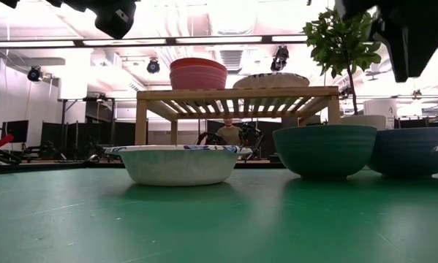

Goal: Place and stack bowls onto a shelf
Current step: Stack the white bowl on top of the white bowl on the shelf

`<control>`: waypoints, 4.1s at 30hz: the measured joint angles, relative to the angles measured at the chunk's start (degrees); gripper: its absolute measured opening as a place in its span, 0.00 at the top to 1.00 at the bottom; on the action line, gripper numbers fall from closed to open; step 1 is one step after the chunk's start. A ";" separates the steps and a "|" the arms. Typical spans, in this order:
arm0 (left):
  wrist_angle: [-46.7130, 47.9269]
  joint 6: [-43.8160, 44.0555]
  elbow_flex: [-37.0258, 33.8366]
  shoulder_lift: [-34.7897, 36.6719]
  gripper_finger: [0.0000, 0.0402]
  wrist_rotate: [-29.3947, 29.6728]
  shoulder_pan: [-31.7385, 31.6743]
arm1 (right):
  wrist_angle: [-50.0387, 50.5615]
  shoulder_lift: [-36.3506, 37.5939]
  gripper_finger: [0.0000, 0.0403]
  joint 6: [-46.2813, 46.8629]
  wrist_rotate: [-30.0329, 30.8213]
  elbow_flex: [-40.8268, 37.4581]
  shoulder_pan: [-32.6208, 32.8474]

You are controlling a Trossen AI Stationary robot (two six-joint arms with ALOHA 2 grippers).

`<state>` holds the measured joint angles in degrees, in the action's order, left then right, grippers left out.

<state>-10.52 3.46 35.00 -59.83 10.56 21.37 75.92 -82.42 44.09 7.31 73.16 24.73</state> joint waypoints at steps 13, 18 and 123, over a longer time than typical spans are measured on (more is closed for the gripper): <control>0.42 0.00 0.00 0.00 1.00 -0.02 0.00 | -13.35 15.75 0.58 1.21 2.65 -21.04 -2.78; 0.56 0.00 0.00 0.00 1.00 -0.01 0.00 | -15.03 18.46 0.60 3.89 -4.49 -19.05 -2.21; -12.69 8.49 0.04 -0.09 1.00 4.37 -0.04 | -44.82 15.90 0.97 -27.28 20.36 -4.31 -2.54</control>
<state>-23.21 11.95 35.05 -59.92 14.94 21.32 31.09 -66.52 16.81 27.67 68.85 22.19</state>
